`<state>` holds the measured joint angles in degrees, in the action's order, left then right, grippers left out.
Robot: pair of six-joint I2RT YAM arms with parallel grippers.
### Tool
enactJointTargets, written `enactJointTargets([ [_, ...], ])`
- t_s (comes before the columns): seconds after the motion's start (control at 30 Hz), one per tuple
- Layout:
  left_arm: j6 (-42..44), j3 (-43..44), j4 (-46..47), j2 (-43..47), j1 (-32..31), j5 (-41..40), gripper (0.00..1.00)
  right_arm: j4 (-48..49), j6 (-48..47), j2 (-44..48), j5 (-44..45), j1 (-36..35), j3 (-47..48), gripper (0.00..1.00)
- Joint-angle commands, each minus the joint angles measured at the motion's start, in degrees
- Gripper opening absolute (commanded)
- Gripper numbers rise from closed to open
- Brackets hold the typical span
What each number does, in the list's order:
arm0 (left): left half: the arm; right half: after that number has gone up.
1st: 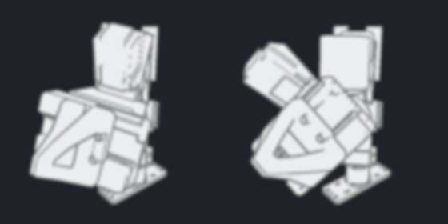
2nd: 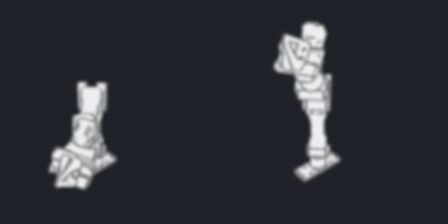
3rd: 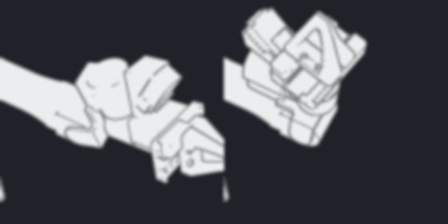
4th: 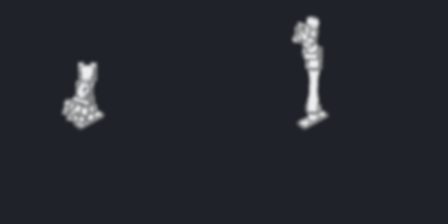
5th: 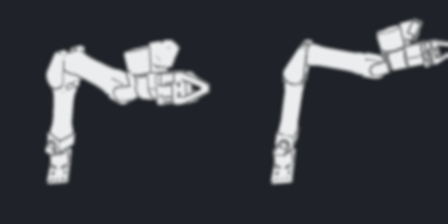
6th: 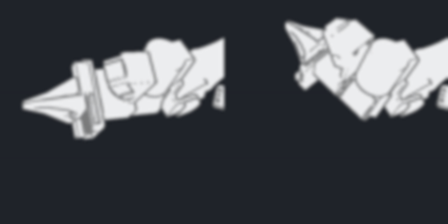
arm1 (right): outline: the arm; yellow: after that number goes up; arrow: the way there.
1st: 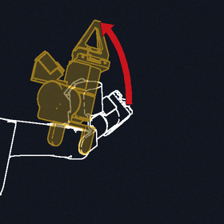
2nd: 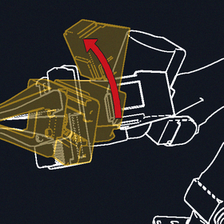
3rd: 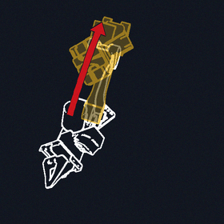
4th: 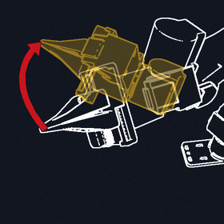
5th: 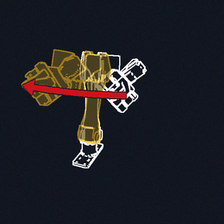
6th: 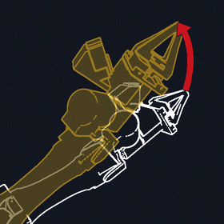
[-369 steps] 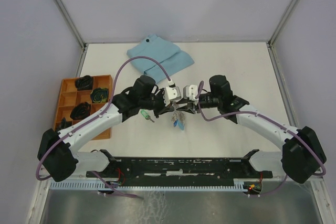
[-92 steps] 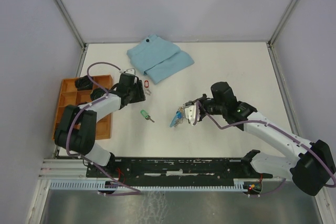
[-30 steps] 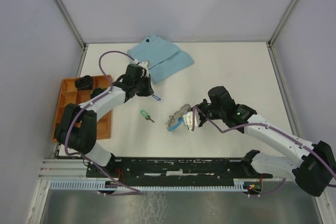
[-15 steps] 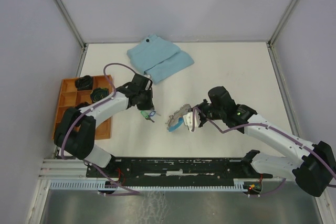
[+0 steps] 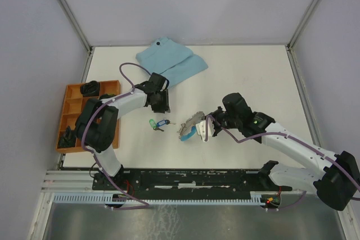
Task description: Put the keys on the keyring
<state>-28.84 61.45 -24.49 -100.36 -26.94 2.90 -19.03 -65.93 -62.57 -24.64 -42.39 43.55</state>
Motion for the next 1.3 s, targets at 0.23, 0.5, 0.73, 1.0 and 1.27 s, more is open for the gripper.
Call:
enactJointTargets([
  [0.23,-2.6,-6.4,1.6,7.3,0.6,1.6,0.60,-0.7,-1.0,1.2,1.2,-0.7,0.6,0.01],
  [0.5,-3.2,-9.4,2.4,6.7,0.1,6.5,0.61,-0.7,-1.0,1.2,1.3,-0.9,0.7,0.01],
  [0.73,-7.2,-9.5,6.9,6.7,-3.8,13.0,0.61,-1.1,-1.6,1.4,2.6,-0.9,0.8,0.01],
  [1.0,-5.2,-7.0,6.4,8.7,-5.6,9.3,0.61,-2.9,-2.1,3.1,6.6,-0.9,1.1,0.01],
  [1.27,10.5,-6.2,2.7,12.3,-5.6,-0.1,0.61,-7.9,-1.8,3.9,7.4,-0.6,4.3,0.01],
])
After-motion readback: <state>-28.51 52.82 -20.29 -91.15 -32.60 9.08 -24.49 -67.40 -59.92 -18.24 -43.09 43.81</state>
